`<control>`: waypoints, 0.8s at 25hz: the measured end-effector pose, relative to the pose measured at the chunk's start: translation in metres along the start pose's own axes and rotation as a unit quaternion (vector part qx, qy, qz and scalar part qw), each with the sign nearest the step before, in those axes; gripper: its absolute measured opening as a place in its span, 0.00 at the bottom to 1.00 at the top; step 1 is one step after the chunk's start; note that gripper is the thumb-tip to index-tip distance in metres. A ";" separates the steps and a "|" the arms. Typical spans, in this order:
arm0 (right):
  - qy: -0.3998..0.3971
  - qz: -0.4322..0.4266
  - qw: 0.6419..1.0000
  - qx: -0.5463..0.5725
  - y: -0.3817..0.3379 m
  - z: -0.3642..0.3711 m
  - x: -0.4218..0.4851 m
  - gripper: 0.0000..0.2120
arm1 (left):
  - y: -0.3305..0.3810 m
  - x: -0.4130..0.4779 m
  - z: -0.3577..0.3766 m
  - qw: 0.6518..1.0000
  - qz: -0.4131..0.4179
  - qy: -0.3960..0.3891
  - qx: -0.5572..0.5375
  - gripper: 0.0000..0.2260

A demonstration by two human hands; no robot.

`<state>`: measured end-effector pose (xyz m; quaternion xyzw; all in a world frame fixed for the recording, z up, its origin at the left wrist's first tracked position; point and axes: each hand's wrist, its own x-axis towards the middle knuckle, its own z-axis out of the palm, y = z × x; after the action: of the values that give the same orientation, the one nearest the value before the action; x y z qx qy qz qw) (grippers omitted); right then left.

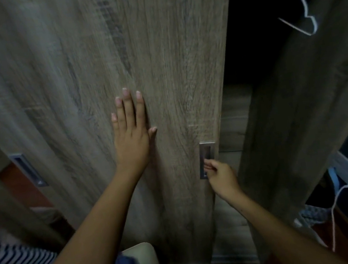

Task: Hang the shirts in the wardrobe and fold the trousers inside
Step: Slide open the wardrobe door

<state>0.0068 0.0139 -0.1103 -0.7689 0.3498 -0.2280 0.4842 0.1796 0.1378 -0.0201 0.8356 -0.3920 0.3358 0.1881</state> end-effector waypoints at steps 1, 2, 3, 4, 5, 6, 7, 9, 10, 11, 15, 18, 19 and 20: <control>-0.010 -0.006 1.000 -0.002 -0.005 0.011 0.001 0.18 | -0.013 0.000 -0.002 1.000 -0.008 -0.008 -0.001 0.39; -0.021 -0.015 1.000 -0.001 -0.010 0.022 0.001 0.18 | -0.025 -0.001 -0.005 1.000 -0.020 -0.016 -0.002 0.39; -0.033 -0.022 0.999 -0.004 -0.015 0.033 0.003 0.18 | -0.037 -0.001 -0.007 0.999 -0.032 -0.022 -0.003 0.40; -0.046 -0.030 0.998 -0.008 -0.018 0.042 0.005 0.19 | -0.047 -0.001 -0.009 0.999 -0.043 -0.026 -0.003 0.40; -0.062 -0.036 0.997 -0.015 -0.021 0.051 0.008 0.19 | -0.056 -0.002 -0.012 0.998 -0.053 -0.030 -0.001 0.41; -0.079 -0.045 0.996 -0.019 -0.025 0.060 0.009 0.19 | -0.066 -0.002 -0.014 0.997 -0.063 -0.034 -0.001 0.41; -0.086 -0.056 0.994 -0.020 -0.028 0.066 0.009 0.18 | -0.075 -0.001 -0.017 0.997 -0.071 -0.039 -0.004 0.41; -0.022 -0.107 0.994 -0.001 -0.036 0.077 0.005 0.12 | -0.093 -0.001 -0.022 0.995 -0.089 -0.049 -0.010 0.41; 0.047 -0.135 0.990 0.009 -0.040 0.080 0.004 0.10 | -0.101 -0.001 -0.024 0.994 -0.097 -0.051 -0.010 0.41; 0.110 -0.157 0.981 0.012 -0.045 0.081 0.004 0.09 | -0.107 -0.002 -0.026 0.993 -0.105 -0.050 -0.011 0.41; 0.010 -0.156 0.988 0.008 -0.064 0.091 0.021 0.26 | -0.113 0.002 -0.035 0.984 -0.151 -0.012 -0.093 0.38; -0.094 -0.163 0.982 -0.001 -0.079 0.104 0.032 0.23 | -0.110 0.011 -0.040 0.979 -0.125 0.014 -0.161 0.38; -0.086 -0.164 0.983 -0.012 -0.080 0.107 0.035 0.22 | -0.109 0.014 -0.040 0.979 -0.108 0.011 -0.170 0.39; -0.079 -0.162 0.983 -0.016 -0.080 0.109 0.040 0.20 | -0.109 0.017 -0.040 0.981 -0.096 0.004 -0.169 0.39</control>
<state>0.1337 0.0702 -0.0837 -0.8389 0.1845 -0.2362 0.4543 0.2564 0.2198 0.0144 0.8240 -0.3606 0.2486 0.3595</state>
